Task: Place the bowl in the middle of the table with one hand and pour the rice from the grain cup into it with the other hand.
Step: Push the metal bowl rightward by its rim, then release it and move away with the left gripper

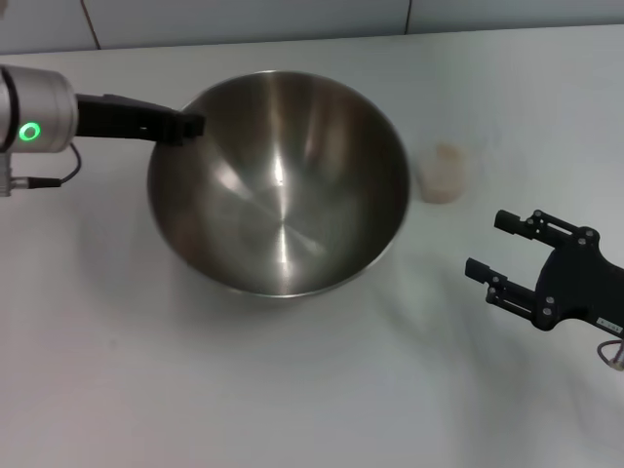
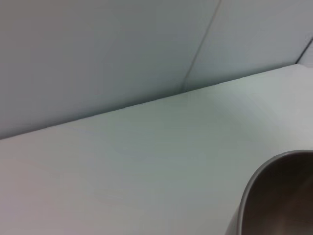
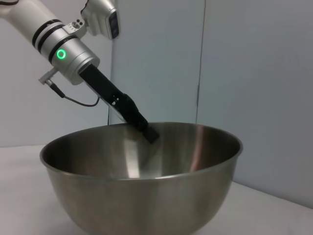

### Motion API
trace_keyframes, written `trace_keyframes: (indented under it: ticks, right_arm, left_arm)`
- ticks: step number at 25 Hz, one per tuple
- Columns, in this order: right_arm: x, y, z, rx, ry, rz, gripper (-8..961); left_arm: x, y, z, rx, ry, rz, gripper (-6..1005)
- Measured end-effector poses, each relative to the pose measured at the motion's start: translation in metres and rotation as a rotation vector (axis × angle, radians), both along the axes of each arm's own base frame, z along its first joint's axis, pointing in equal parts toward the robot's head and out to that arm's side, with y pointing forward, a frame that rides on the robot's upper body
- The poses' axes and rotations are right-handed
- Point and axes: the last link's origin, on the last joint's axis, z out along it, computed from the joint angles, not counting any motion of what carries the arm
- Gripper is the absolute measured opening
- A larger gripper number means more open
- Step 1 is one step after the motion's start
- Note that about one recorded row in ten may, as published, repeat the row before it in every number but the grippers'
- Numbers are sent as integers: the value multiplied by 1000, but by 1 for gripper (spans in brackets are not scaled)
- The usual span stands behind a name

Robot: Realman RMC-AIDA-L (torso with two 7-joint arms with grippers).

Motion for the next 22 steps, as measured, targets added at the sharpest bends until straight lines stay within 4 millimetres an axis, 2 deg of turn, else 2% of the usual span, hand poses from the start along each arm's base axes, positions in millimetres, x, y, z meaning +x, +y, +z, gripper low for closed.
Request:
trace_keyframes:
  ticks: [11, 22]
  right_arm:
    - [6, -7, 2, 3, -5, -19, 664]
    - [7, -11, 2, 4, -1, -22, 664]
  left_arm:
    - [24, 9, -16, -29, 12, -58, 37]
    - [24, 12, -30, -37, 30, -59, 37]
